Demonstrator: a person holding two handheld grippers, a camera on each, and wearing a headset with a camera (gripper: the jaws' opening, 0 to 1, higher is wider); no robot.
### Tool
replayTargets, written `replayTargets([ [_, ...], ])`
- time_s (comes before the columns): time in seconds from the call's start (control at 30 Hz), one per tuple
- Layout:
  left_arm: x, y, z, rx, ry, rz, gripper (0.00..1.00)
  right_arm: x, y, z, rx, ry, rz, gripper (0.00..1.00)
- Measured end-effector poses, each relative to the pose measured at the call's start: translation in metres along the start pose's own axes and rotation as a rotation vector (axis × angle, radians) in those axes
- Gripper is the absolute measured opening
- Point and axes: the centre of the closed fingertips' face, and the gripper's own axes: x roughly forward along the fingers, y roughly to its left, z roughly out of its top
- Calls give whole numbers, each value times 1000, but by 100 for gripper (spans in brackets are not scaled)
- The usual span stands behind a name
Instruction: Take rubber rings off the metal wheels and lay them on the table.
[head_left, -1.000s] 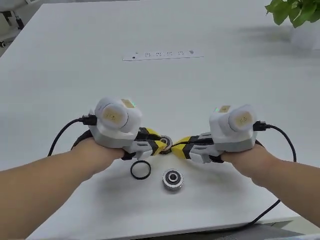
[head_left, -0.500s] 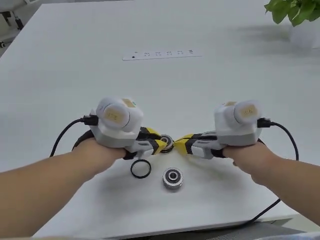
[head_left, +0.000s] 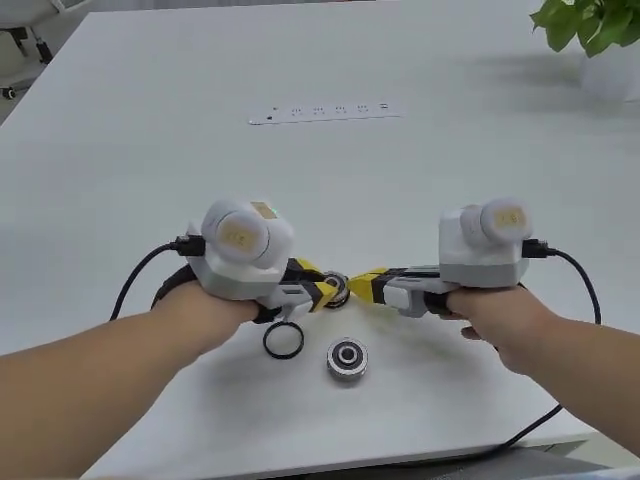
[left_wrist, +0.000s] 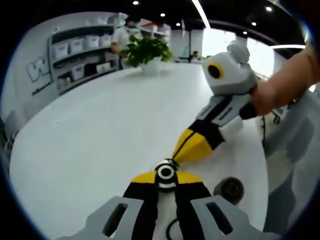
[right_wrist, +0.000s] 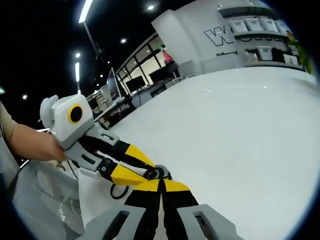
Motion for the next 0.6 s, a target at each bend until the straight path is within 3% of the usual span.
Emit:
replayTargets([
  [0.4, 2, 0, 0, 11, 12, 16, 12, 4, 15, 4, -19, -4, 28, 0],
  [0.6, 1, 0, 0, 14, 11, 18, 12, 5, 13, 4, -27, -8, 36, 0],
])
